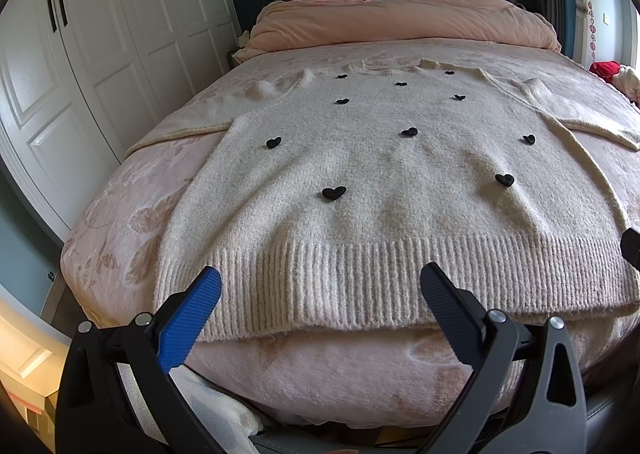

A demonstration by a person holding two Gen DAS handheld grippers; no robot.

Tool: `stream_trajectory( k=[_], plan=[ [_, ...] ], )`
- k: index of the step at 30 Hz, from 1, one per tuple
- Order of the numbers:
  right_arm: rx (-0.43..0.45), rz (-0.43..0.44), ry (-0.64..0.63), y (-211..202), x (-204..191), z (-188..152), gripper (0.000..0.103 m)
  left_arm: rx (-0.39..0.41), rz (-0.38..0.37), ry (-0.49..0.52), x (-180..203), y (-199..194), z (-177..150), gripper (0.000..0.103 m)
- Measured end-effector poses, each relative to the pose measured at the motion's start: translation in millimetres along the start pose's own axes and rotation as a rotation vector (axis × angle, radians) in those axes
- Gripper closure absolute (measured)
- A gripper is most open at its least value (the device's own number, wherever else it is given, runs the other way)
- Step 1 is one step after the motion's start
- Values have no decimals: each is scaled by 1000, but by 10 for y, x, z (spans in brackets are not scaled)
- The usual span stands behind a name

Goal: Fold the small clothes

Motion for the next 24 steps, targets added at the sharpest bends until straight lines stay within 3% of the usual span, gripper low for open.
stream_trajectory(
  k=[24],
  plan=[
    [-3,5,3,-1,-9,-12,5,0,2,2,12,-13,-11,6]
  ],
)
Point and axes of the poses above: each gripper's, at about its wrist camera, not at the fingertips, and y roughly the way its jaws point, x to its right, z to its top, the point moved 10 cm from there along y, roughly the way its jaws point, and after that the axes turned 4 degrees about -y, right-handed, at the moved point
